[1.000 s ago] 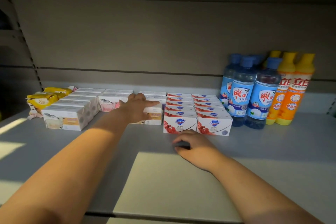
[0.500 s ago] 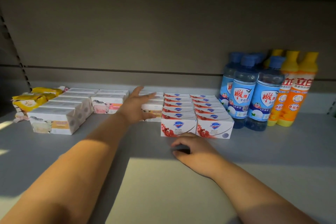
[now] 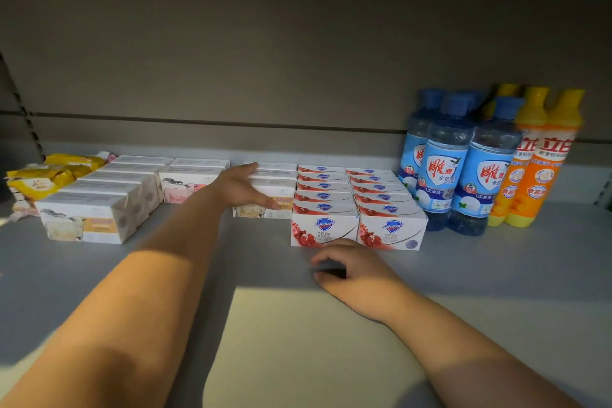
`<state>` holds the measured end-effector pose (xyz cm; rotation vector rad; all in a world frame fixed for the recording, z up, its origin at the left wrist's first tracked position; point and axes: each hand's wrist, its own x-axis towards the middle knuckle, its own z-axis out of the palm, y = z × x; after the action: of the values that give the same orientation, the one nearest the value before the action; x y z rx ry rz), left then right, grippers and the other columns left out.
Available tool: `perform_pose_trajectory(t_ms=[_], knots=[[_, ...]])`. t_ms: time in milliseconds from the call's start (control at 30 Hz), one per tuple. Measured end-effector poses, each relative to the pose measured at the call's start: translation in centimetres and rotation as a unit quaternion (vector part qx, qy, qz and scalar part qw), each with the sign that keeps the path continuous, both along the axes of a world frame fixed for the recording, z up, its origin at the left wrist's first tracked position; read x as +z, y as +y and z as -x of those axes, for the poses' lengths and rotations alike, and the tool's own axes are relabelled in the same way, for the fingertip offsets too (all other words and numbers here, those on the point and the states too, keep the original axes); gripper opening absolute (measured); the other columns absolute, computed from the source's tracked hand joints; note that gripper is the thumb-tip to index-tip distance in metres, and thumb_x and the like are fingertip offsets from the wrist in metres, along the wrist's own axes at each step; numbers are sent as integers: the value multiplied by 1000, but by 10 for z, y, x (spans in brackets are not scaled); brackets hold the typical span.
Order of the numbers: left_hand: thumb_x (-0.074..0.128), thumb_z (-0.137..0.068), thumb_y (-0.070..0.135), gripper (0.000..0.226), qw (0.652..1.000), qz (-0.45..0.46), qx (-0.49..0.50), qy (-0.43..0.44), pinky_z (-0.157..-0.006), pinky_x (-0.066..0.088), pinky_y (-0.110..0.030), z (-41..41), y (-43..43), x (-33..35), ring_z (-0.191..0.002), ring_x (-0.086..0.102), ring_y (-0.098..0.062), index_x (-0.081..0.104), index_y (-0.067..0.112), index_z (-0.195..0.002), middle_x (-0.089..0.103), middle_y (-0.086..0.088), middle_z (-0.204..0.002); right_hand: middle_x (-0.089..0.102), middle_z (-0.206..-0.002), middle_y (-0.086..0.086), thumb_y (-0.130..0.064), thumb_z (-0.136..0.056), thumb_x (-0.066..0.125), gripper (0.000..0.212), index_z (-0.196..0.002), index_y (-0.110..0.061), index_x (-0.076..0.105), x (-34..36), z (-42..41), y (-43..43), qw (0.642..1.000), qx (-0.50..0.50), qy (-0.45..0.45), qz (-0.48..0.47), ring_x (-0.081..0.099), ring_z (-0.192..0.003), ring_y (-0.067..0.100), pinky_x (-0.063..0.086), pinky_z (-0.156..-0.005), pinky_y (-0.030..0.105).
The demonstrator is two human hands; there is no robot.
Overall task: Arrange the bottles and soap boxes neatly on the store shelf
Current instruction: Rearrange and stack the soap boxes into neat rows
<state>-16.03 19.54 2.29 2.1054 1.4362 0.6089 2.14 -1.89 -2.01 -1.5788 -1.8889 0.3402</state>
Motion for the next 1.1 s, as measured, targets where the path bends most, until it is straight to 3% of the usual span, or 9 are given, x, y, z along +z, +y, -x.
perform_pose_trajectory(t_ms=[333, 400, 467, 500, 600, 733, 900, 967, 1100], knots=[[82, -55, 59, 118, 1000, -5, -9, -4, -116, 20, -41, 2, -11, 6, -144, 18, -25, 18, 31, -150, 20, -4, -156, 57, -102, -16, -22, -83, 64, 22, -105, -24, 68, 2, 0, -2, 1000, -5, 8, 7, 51, -97, -3, 32, -80, -1], [71, -73, 57, 82, 990, -94, 32, -103, -108, 36, -40, 6, -21, 6, -129, 42, -23, 38, 26, -143, 36, -5, -148, 56, -102, -15, -21, -83, 64, 22, -105, -22, 68, 2, 0, -2, 1000, -7, -4, 0, 50, -96, -3, 30, -79, -3], [58, -89, 34, 37, 953, -235, 84, -174, -92, 46, -34, 16, -31, 7, -101, 56, -21, 60, 18, -122, 55, -8, -127, 56, -103, -13, -20, -83, 65, 23, -106, -20, 68, 1, 0, -2, 1000, -10, -24, -7, 48, -96, -2, 27, -79, -4], [53, -90, 20, 29, 935, -293, 101, -175, -88, 46, -33, 23, -35, 7, -98, 56, -23, 63, 12, -116, 59, -10, -119, 55, -103, -13, -20, -83, 65, 23, -106, -19, 68, 1, 0, -2, 999, -11, -32, -8, 48, -96, -2, 27, -80, -4], [51, -81, 0, 46, 929, -343, 135, -46, -104, 32, -38, 39, -29, 4, -125, 43, -35, 54, 0, -128, 53, -20, -131, 53, -102, -13, -20, -83, 64, 22, -105, -20, 68, 1, 1, -1, 999, -15, -43, -3, 50, -100, 3, 31, -83, 3], [48, -90, 17, 69, 957, -166, 145, 189, -118, 2, -44, 53, -20, -13, -147, -3, -24, 15, 14, -151, 12, -5, -159, 53, -99, -15, -20, -84, 63, 19, -102, -20, 68, 0, 2, -1, 999, -19, -49, -6, 49, -98, 1, 28, -78, -4], [53, -85, 21, 58, 933, -213, 180, 228, -113, 15, -52, 50, -22, -17, -135, 26, -30, 32, 17, -139, 35, -9, -142, 54, -98, -14, -19, -84, 62, 18, -101, -19, 69, 0, 2, 0, 998, -21, -54, -8, 49, -95, 0, 28, -76, -6], [56, -84, 25, 63, 918, -217, 197, 267, -110, 19, -51, 45, -25, -16, -129, 28, -33, 28, 22, -141, 32, -11, -137, 57, -101, -11, -19, -84, 62, 18, -101, -19, 68, 0, 2, 0, 998, -20, -54, -7, 48, -93, -1, 28, -75, -5], [61, -80, 20, 48, 910, -246, 229, 243, -110, 21, -47, 44, -27, -16, -121, 31, -36, 46, 21, -126, 35, -15, -128, 59, -105, -9, -20, -84, 61, 19, -101, -20, 68, 0, 1, 1, 998, -25, -53, -4, 49, -92, 0, 31, -74, -4]])
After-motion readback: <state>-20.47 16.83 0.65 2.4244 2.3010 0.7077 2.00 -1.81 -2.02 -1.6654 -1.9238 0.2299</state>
